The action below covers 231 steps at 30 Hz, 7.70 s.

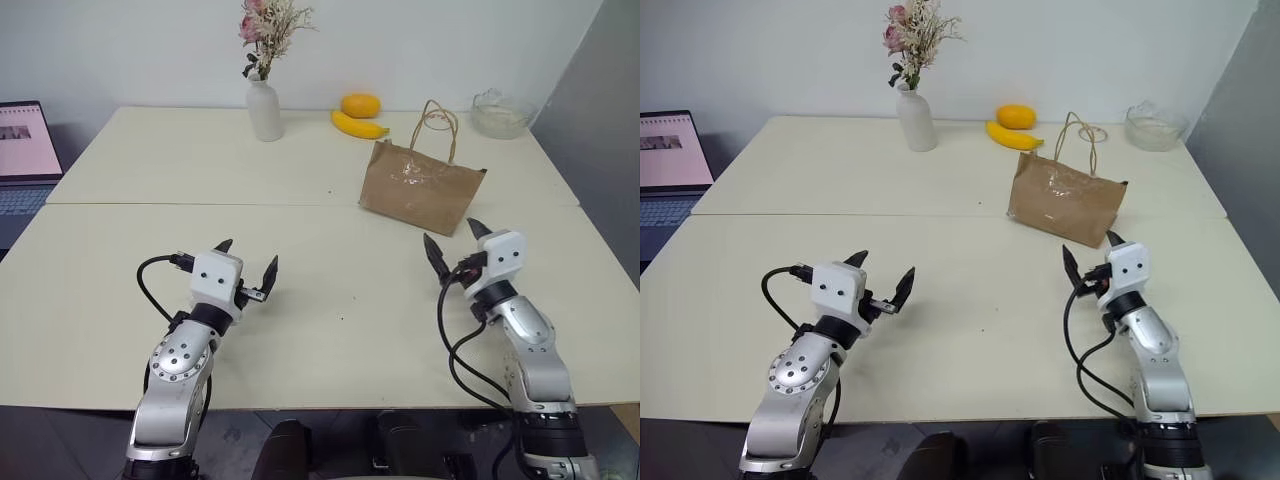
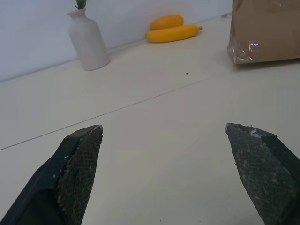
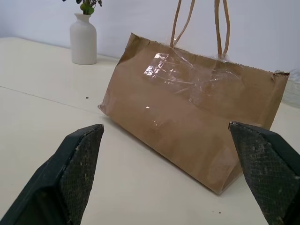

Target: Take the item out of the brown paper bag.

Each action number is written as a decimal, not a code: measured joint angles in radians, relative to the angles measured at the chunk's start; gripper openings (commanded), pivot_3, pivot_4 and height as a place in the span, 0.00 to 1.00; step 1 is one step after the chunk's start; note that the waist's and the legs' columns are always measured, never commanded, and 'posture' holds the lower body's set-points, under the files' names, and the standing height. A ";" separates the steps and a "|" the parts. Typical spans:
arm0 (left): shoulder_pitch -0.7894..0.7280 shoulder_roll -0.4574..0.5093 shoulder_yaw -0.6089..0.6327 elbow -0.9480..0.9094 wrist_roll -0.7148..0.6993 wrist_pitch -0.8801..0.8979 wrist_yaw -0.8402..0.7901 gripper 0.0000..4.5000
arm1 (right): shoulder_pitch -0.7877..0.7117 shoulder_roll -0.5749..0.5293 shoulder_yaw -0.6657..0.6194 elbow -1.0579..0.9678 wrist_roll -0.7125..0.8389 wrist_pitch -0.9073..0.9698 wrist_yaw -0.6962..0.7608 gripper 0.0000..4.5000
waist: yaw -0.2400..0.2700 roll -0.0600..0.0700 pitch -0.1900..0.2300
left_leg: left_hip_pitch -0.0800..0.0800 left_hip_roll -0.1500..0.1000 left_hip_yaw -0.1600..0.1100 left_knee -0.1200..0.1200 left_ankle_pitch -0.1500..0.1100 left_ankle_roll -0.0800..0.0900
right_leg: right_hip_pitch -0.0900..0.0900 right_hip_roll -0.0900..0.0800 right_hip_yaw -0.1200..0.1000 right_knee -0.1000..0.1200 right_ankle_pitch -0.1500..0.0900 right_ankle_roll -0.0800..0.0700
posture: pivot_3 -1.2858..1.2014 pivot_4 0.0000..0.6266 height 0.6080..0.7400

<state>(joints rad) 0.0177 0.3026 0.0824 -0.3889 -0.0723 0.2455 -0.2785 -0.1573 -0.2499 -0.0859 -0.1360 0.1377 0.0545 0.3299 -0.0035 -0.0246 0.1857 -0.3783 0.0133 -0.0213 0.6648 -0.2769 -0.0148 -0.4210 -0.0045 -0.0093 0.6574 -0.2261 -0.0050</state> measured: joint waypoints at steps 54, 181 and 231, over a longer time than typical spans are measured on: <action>-0.351 0.162 -0.040 -0.074 -0.349 0.195 -0.322 0.98 | -1.100 -0.230 0.267 0.849 -0.399 0.299 -0.005 1.00 | -0.011 0.001 0.001 | -0.003 0.000 0.005 -0.001 0.000 0.000 | -0.003 0.000 0.001 -0.001 0.003 -0.004 | 0.52 0.24 1.00; -0.970 0.212 -0.075 0.941 -0.073 -0.143 -0.320 0.33 | -0.071 -0.011 0.116 -0.374 -0.107 0.410 0.138 0.84 | -0.001 0.000 0.001 | -0.001 -0.004 0.001 0.001 0.000 0.000 | -0.001 0.002 -0.003 -0.001 0.002 0.002 | 0.52 0.24 1.00; -1.296 0.157 -0.024 1.494 0.076 -0.458 -0.446 0.33 | 0.174 -0.315 -0.047 -0.588 0.220 0.461 0.285 0.84 | 0.000 -0.002 0.000 | -0.004 -0.002 0.005 0.003 0.000 0.000 | 0.001 0.001 -0.002 -0.006 0.002 0.006 | 0.52 0.24 1.00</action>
<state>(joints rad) -1.2788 0.4600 0.0588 1.1056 0.0042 -0.2125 -0.7240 0.0170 -0.5651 -0.1327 -0.7244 0.3579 0.5156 0.6148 -0.0038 -0.0262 0.1862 -0.3823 0.0111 -0.0163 0.6679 -0.2770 -0.0147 -0.4203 -0.0033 -0.0113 0.6517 -0.2237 0.0013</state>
